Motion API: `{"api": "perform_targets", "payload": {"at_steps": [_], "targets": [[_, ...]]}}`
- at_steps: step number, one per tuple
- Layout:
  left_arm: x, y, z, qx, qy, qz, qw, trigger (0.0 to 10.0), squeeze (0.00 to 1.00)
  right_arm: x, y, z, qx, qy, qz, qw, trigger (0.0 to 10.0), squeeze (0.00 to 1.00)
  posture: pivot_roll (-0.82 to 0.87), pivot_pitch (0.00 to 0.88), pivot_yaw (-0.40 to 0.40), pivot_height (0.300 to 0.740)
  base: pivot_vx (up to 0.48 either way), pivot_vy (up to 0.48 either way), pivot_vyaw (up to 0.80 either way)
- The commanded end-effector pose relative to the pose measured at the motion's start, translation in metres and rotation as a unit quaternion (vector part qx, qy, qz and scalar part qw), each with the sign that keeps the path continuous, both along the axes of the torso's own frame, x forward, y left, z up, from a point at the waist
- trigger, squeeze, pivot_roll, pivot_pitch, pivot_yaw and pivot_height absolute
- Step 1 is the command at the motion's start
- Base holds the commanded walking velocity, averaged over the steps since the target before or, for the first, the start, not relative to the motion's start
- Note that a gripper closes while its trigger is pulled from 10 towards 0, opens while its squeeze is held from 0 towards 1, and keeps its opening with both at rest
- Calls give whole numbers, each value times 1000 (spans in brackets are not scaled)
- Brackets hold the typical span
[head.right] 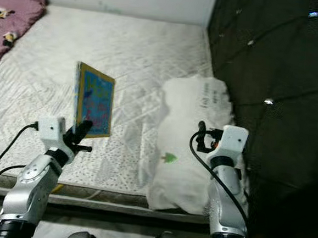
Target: Clean up the room
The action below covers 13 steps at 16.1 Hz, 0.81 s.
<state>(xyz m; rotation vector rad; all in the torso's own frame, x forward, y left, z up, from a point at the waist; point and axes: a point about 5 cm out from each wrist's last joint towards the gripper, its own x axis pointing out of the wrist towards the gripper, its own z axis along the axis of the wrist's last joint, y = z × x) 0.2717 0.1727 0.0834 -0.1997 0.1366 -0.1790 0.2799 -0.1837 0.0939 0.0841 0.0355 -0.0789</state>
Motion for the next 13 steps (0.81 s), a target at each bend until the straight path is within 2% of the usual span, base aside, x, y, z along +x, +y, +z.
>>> {"api": "perform_targets", "payload": {"at_steps": [1, 3, 6, 8, 10, 13], "targets": [[0, 9, 5, 8, -13, 14, 1000, 10000, 0, 1, 5, 2, 6, -6, 12, 1000, 10000, 0, 10, 77, -18, 740, 0, 0, 0], [-2, 11, 4, 15, -12, 25, 999, 10000, 0, 1, 6, 2, 6, -6, 14, 1000, 10000, 0, 15, 77, -20, 740, 0, 0, 0], [-2, 14, 4, -2, -13, 36, 999, 10000, 0, 1, 6, 1, 6, -6, 16, 1000, 10000, 0, 15, 77, -20, 736, 0, 0, 0], [-2, 15, 4, 4, -8, 42, 999, 10000, 0, 1, 6, 1, 6, -5, 17, 1000, 10000, 0, 13, 79, -21, 713, 0, 0, 0], [-1, 17, 4, 32, -12, 50, 998, 10000, 0, 0, 6, 1, 4, -4, 17, 1000, 10000, 0, 13, 80, -22, 694, 0, 0, 0], [0, 17, 3, 36, -11, 53, 998, 10000, 0, 0, 6, 2, 3, -6, 17, 1000, 10000, 0, 12, 83, -24, 664, 0, 0, 0]]}}
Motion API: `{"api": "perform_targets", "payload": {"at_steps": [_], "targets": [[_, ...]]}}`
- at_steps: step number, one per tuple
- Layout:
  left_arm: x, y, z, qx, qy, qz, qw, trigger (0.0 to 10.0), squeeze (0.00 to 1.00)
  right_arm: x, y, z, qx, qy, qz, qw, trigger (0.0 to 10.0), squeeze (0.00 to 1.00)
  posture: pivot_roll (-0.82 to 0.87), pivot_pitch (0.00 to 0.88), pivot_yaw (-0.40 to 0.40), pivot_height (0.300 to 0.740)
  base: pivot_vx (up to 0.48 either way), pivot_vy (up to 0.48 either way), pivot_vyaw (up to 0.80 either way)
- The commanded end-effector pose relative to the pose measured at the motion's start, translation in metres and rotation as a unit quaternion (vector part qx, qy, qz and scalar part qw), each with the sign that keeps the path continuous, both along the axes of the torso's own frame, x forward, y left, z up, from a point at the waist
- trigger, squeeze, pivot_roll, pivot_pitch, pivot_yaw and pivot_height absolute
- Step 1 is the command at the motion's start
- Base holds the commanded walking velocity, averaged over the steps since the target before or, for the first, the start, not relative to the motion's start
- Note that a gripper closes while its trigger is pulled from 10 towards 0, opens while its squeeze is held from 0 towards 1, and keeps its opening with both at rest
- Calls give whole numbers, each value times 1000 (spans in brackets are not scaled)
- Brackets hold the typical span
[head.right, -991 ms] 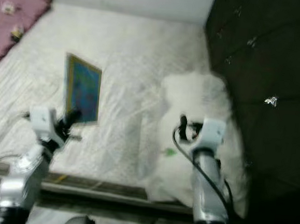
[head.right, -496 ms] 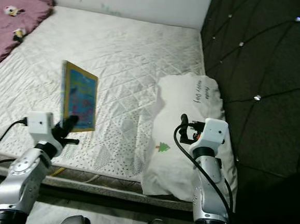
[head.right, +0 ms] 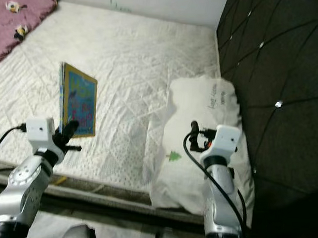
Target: Clean up the room
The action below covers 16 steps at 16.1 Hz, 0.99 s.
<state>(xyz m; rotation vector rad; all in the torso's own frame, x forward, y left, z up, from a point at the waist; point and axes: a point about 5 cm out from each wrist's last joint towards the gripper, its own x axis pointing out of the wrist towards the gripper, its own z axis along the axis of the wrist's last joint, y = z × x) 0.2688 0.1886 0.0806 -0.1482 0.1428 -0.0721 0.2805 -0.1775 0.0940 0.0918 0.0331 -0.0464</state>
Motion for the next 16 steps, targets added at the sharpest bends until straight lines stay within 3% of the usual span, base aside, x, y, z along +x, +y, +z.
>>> {"api": "perform_targets", "payload": {"at_steps": [1, 4, 16], "targets": [[3, 1, 6, 8, -17, 3, 1000, 10000, 0, 0, 0, 2, -1, -4, 1, 1000, 10000, 0, 12, 83, -24, 654, 0, 0, 0], [4, 3, 7, 30, -23, 23, 999, 10000, 0, 0, -1, 2, -1, -5, 1, 1000, 10000, 0, 11, 85, -25, 625, 0, 0, 0], [6, -1, 8, -7, -21, -5, 1000, 10000, 0, 0, 0, 2, -3, -4, 6, 1000, 10000, 0, 6, 95, -29, 615, 0, 0, 0]]}}
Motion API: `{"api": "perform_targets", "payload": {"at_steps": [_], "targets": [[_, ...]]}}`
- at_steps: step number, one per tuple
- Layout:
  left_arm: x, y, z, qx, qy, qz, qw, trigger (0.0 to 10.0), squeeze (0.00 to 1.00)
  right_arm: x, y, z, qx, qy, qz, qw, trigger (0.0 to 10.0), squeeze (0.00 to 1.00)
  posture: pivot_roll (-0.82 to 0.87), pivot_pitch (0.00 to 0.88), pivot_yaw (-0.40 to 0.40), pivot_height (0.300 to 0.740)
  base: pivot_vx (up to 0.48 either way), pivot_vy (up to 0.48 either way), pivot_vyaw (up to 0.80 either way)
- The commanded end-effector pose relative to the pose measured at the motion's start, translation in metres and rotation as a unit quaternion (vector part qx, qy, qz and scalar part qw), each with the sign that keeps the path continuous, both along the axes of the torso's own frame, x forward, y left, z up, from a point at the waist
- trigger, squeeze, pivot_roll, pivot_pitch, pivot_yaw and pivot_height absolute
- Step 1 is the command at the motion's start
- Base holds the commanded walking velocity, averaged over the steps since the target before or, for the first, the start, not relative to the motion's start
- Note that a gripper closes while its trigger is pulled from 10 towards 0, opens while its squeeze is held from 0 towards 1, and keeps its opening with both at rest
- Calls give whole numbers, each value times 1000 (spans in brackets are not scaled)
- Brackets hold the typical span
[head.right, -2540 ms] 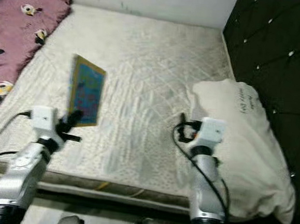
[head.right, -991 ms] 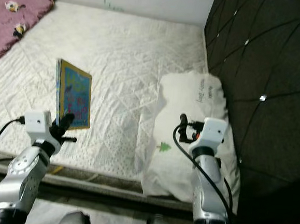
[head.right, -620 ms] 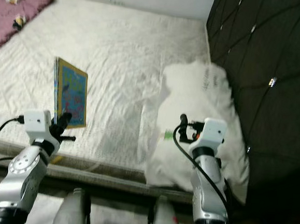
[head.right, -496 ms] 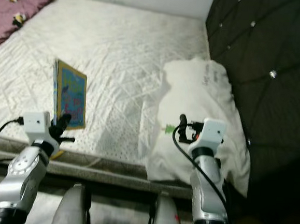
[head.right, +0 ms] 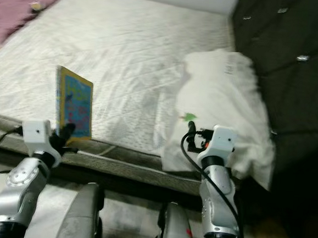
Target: Clean up the room
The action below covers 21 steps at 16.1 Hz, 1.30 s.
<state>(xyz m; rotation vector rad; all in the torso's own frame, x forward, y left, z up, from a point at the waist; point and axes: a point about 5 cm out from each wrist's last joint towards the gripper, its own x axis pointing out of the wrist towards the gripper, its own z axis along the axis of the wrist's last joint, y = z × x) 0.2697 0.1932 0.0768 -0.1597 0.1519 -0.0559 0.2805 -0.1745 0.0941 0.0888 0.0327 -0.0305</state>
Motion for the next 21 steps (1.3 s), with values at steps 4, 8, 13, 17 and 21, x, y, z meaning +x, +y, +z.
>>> {"api": "perform_targets", "payload": {"at_steps": [4, 8, 13, 17, 21], "targets": [[4, -5, 11, -9, -25, -15, 1000, 10000, 0, 0, -3, 2, -3, -2, 0, 1000, 10000, 0, 6, 98, -33, 580, 0, 0, 0], [3, -7, 12, -20, -32, -23, 999, 10000, 0, 0, -3, 2, -6, 0, 1, 1000, 10000, 0, 4, 101, -35, 580, 0, 0, 0], [3, -8, 13, -23, -37, -29, 999, 10000, 0, -1, -3, 2, -7, 2, 2, 1000, 10000, 0, 4, 102, -37, 580, 279, 0, 0], [3, -9, 13, -24, -36, -30, 999, 10000, 0, 0, -2, 1, -7, 3, 5, 1000, 10000, 0, 6, 105, -42, 580, 357, 0, 0], [5, -10, 15, -25, -39, -32, 998, 10000, 0, 1, -2, 2, -8, 3, 3, 1000, 10000, 0, 3, 118, -43, 580, 399, 0, 0]]}}
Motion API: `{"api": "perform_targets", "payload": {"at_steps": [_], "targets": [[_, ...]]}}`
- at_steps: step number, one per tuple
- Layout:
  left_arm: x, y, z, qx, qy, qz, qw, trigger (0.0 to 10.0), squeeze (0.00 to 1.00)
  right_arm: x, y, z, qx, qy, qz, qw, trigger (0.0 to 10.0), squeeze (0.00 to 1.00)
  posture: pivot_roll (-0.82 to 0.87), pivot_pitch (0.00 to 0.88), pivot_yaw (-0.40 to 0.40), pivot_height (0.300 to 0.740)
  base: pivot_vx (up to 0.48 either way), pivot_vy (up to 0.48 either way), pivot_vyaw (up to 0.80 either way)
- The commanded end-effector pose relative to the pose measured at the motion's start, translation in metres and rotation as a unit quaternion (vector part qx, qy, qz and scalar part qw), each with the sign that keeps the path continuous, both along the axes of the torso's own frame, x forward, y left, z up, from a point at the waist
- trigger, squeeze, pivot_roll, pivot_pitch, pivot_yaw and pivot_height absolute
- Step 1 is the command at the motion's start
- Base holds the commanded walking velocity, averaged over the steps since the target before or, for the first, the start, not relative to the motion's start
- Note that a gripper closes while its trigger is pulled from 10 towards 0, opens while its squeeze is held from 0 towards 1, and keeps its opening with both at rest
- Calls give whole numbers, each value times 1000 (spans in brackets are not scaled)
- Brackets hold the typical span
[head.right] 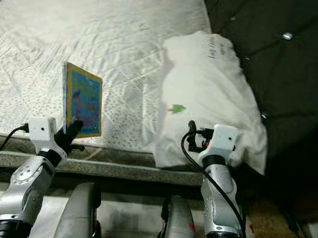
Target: Clean up the room
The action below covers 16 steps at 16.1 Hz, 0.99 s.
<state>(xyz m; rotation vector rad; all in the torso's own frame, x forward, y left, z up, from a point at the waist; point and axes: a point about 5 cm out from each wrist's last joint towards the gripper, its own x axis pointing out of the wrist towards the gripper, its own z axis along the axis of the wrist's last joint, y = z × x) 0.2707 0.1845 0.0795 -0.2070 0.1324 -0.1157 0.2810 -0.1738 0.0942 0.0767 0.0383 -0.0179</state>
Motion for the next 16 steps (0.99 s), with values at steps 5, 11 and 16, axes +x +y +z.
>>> {"api": "perform_targets", "payload": {"at_steps": [5, 11, 16], "targets": [[2, -1, 10, 0, -24, -1, 1000, 10000, 0, -1, -3, 1, -4, 4, 1, 1000, 10000, 0, 6, 127, -49, 580, 397, 0, 0], [2, -8, 4, -20, -1, -4, 1000, 10000, 0, -2, -6, 0, -6, 8, -1, 1000, 10000, 0, -3, 127, -62, 580, 133, 0, 0], [6, -15, -9, -66, 56, -19, 996, 10000, 0, -2, -5, 0, -1, 8, 5, 1000, 10000, 0, -2, 136, -71, 565, 0, 0, 0]]}}
